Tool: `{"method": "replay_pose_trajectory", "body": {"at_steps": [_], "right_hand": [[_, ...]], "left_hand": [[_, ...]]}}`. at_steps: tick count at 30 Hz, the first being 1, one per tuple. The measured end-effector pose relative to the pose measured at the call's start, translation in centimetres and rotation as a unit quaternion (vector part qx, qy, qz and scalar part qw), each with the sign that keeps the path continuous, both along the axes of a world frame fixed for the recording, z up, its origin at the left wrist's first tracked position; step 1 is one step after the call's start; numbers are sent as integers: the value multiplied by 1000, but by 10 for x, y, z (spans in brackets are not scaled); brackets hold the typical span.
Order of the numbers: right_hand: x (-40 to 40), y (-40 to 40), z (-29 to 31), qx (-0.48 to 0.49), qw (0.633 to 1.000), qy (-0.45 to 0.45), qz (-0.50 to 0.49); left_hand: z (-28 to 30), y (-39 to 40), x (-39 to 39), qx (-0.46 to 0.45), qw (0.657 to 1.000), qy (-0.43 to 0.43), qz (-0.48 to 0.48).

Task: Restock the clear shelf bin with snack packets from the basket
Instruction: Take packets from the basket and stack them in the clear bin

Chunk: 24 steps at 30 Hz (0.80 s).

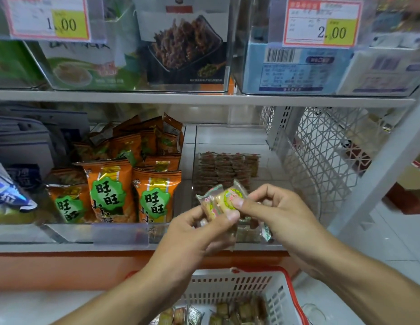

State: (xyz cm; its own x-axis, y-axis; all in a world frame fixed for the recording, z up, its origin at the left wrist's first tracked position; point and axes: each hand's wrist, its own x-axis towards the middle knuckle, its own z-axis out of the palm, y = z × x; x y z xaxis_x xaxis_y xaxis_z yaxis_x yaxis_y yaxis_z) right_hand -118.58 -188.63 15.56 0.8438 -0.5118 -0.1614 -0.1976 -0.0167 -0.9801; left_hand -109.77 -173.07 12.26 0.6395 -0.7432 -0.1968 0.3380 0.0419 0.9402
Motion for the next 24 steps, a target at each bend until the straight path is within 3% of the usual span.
{"method": "replay_pose_trajectory", "body": {"at_steps": [4, 7, 9, 12, 14, 18, 24], "right_hand": [[-1, 13, -5, -12, 998, 40, 39], [-4, 9, 10, 87, 980, 113, 139], [-5, -4, 19, 110, 979, 123, 122], [-5, -24, 24, 144, 985, 62, 70], [-6, -26, 24, 169, 981, 13, 98], [-8, -22, 12, 76, 988, -56, 124], [-6, -23, 7, 42, 990, -43, 124]], "left_hand": [[0, 0, 0, -18, 998, -25, 47], [4, 0, 1, -32, 998, -11, 52], [5, 1, 2, -26, 997, 8, 66], [4, 2, 3, -10, 996, 42, 77], [3, 2, 3, -1, 996, 55, 68], [1, 2, 3, 0, 997, 53, 55], [1, 1, 6, -10, 998, 48, 46]]}}
